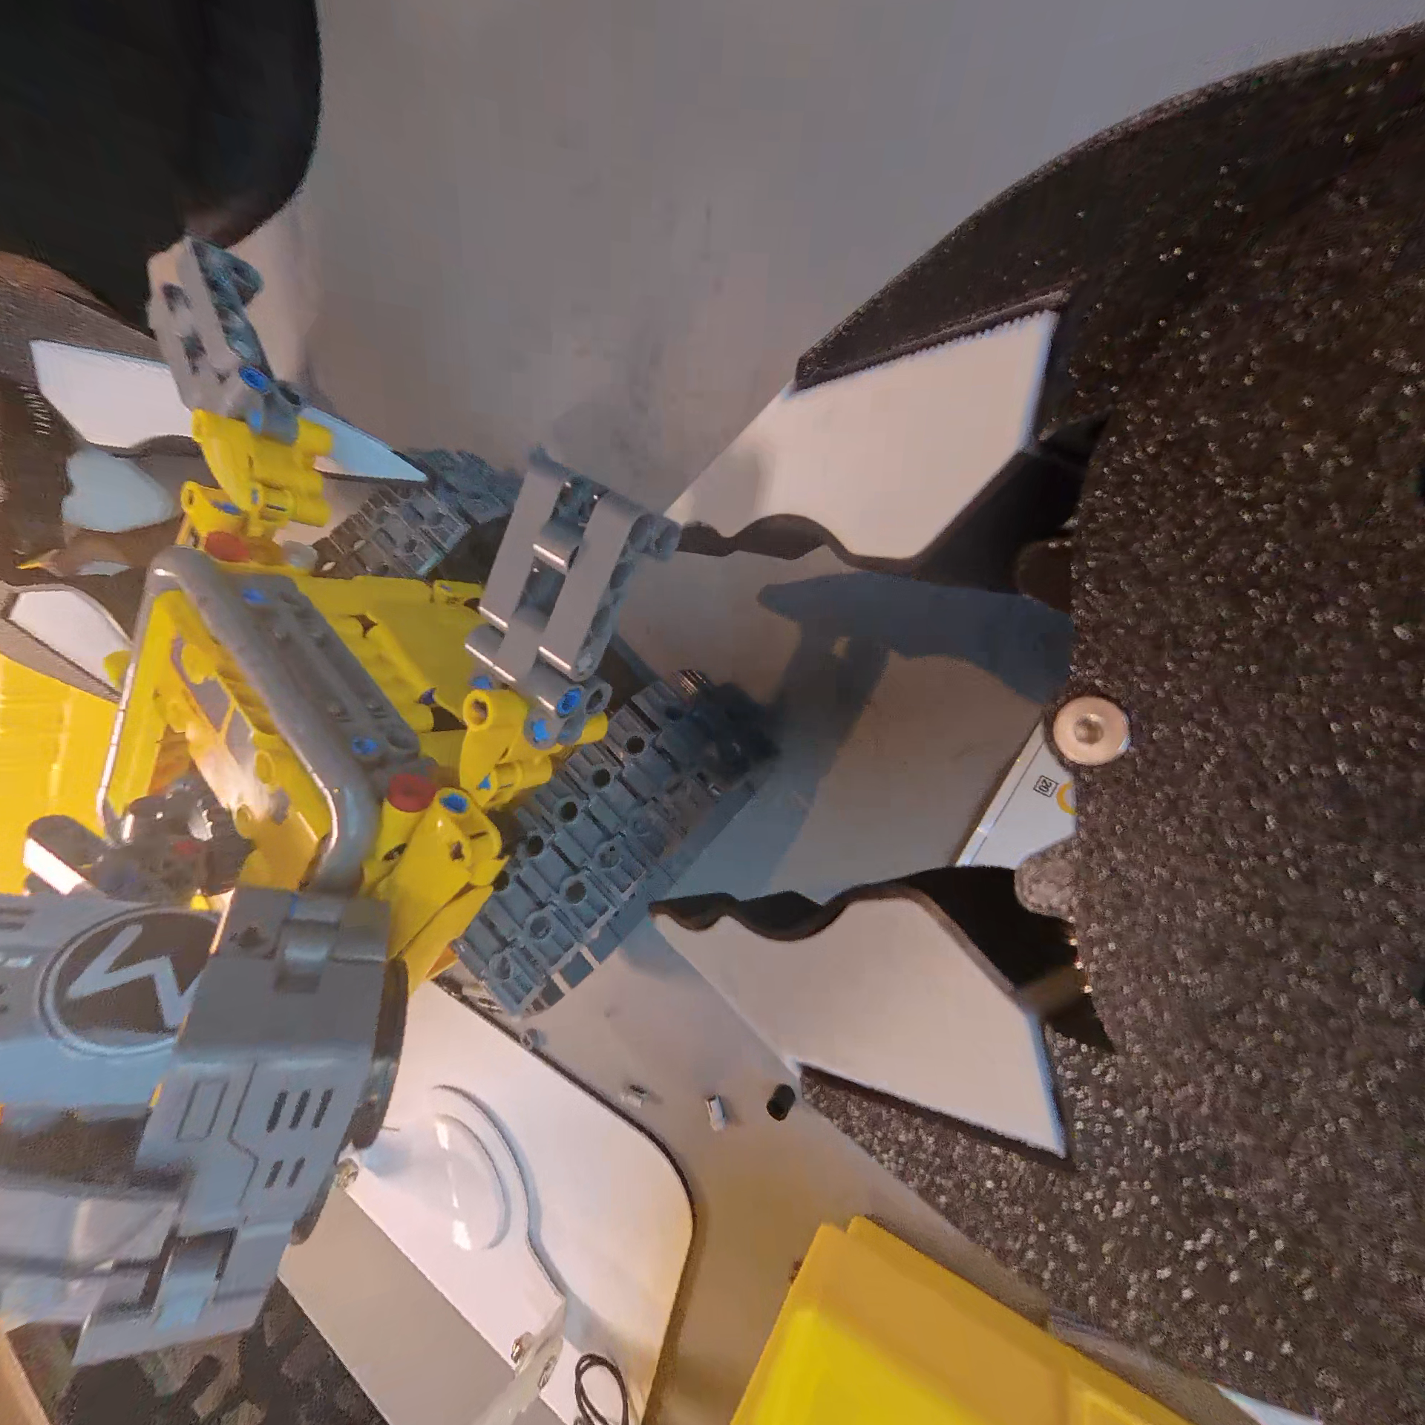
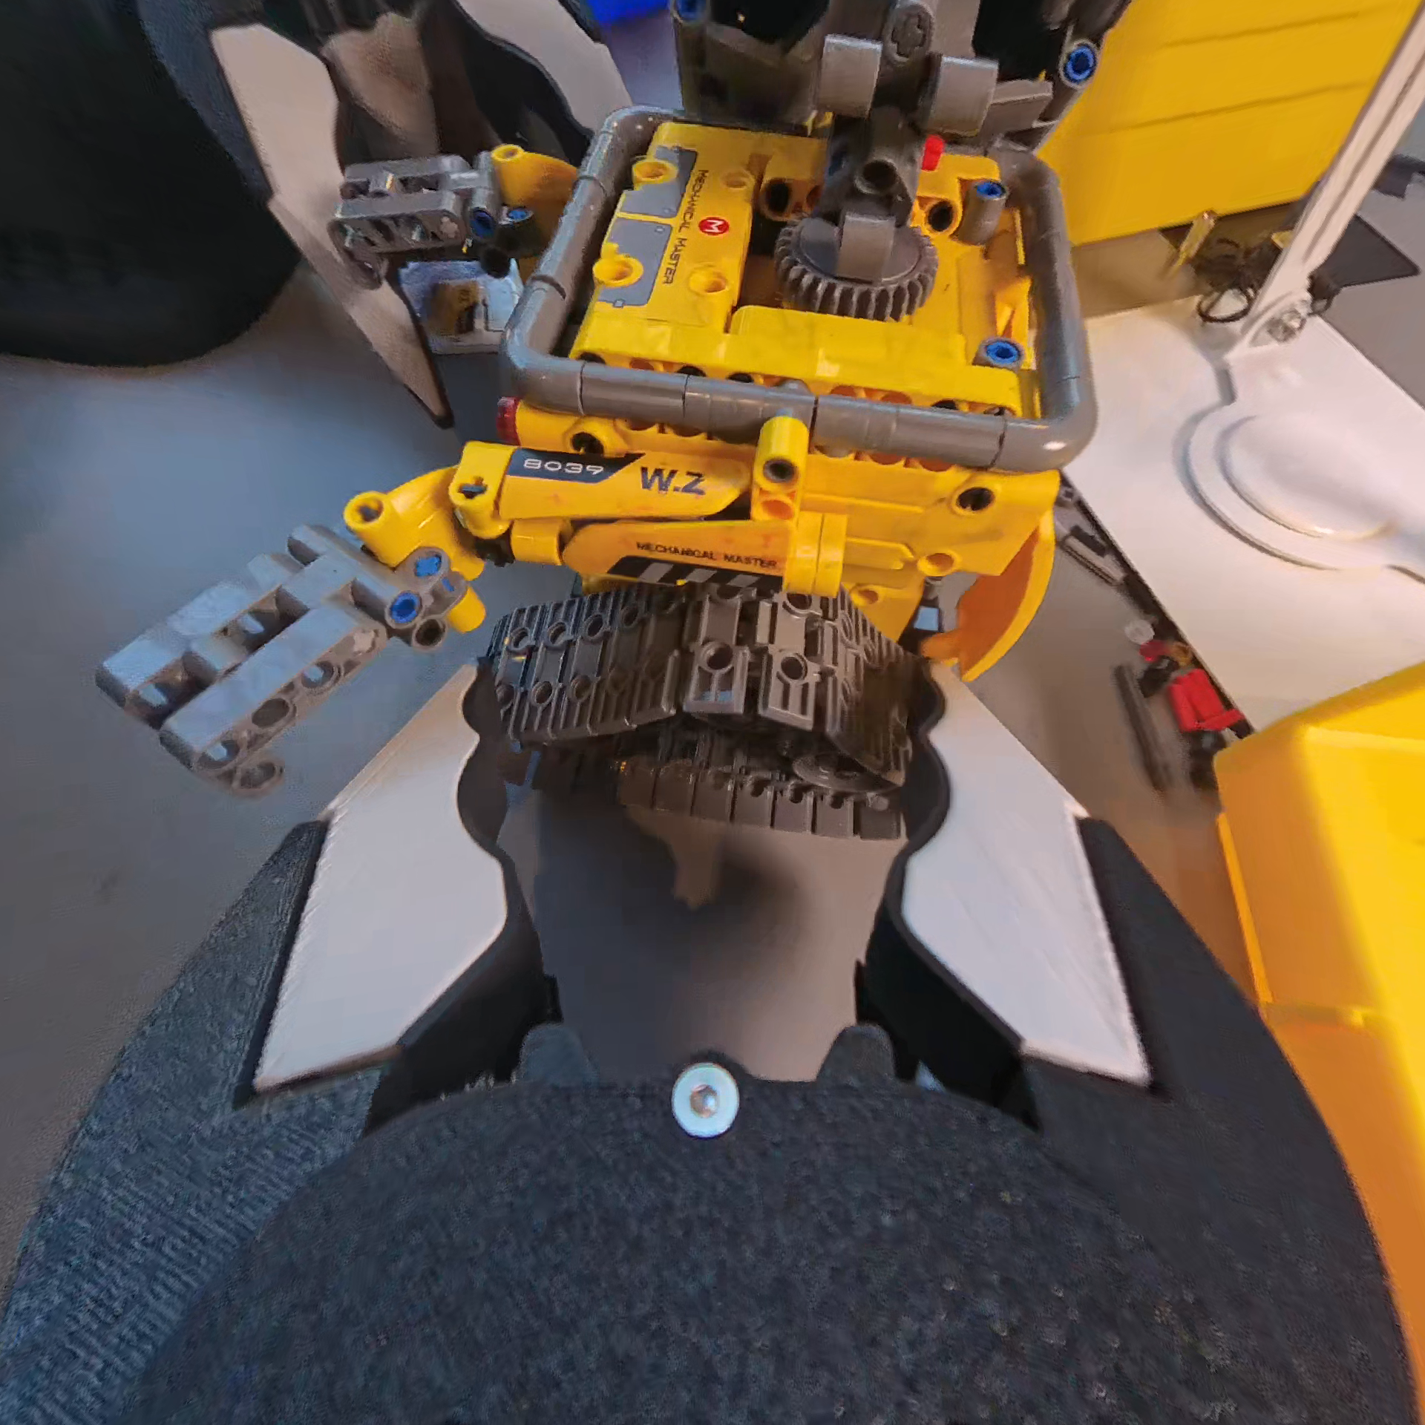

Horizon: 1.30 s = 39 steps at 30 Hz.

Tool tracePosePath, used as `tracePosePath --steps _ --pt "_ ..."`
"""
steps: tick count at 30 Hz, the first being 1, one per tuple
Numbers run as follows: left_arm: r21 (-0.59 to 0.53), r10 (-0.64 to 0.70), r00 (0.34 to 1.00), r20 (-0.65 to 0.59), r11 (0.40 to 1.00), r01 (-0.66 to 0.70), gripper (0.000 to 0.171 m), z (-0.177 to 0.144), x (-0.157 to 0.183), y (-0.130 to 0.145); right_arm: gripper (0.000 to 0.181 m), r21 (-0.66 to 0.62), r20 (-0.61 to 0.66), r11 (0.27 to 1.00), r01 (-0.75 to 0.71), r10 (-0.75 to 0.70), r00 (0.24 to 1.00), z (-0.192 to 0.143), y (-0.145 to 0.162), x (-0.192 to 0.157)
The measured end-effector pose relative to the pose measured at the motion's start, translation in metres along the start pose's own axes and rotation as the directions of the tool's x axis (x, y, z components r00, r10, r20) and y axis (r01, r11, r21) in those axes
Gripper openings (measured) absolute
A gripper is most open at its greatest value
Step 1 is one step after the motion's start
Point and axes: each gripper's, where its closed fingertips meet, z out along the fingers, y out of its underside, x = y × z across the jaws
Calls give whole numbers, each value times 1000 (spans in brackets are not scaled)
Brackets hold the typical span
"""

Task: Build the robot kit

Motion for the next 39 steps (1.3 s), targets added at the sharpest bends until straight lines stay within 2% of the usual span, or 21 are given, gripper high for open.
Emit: tracePosePath --steps 1,3,5,6,8,10,12,13,17,19,22,24,26,28,29,30,32,33,36,39 --pt "-25 17 1000 -7 1000 -17 88 1 2 4 101 22 30 1000 3 -4 1000 0 -2 -3" --pt "-72 37 999 -10 997 -38 89 0 3 12 76 95 124 995 -4 -7 992 -4 -13 -13" --pt "-86 60 998 -11 994 -61 78 -5 3 16 68 131 202 991 -6 -21 979 -5 -18 -23" --pt "-85 61 998 -15 994 -62 72 -7 3 16 69 132 186 991 3 -28 982 -4 -17 -19" --pt "-83 41 999 -21 996 -43 62 -10 3 15 81 111 140 993 -34 18 990 -4 -14 -4" --pt "-79 38 999 -32 996 -40 48 -11 4 15 88 98 44 993 -60 56 997 -9 -11 19" --pt "-67 32 997 -69 997 -36 35 -9 12 14 77 113 -101 993 -43 54 993 -21 -11 43" --pt "-63 29 998 -63 997 -33 34 -6 12 12 71 120 -132 992 -26 41 990 -26 -12 46" --pt "-52 37 998 -42 998 -40 34 -4 10 11 76 113 -124 994 2 12 992 -39 -11 41" --pt "-48 31 999 -45 998 -33 34 -4 10 10 78 67 -83 998 14 -9 996 -38 -1 33" --pt "-47 26 999 -46 999 -28 34 -4 10 10 91 14 -25 999 42 -42 999 -26 12 19" --pt "-50 25 999 -44 998 -27 34 -5 10 11 92 -30 -4 998 54 -54 999 -16 18 12" --pt "-83 13 998 -54 996 -17 37 -5 11 16 81 -77 -8 995 55 -56 998 -7 23 10" --pt "-145 14 999 -30 989 -18 49 -1 8 27 63 -123 15 991 42 -40 999 1 30 3" --pt "-150 21 999 -33 988 -25 49 1 10 28 54 -133 38 990 44 -40 999 3 31 -1" --pt "-141 20 999 -46 990 -27 46 4 14 27 40 -123 65 991 49 -41 997 4 30 -6" --pt "-129 16 998 -55 991 -23 27 8 19 23 39 -121 75 992 46 -37 996 4 29 -9" --pt "-136 10 998 -59 991 -18 27 8 20 22 38 -131 84 990 46 -35 996 3 30 -11" --pt "-72 -70 978 -198 996 57 27 -7 36 5 38 -107 186 994 19 1 982 -11 20 -28" --pt "103 -105 930 -352 983 150 29 -37 50 -33 39 43 314 998 -54 38 949 -41 -16 -48"
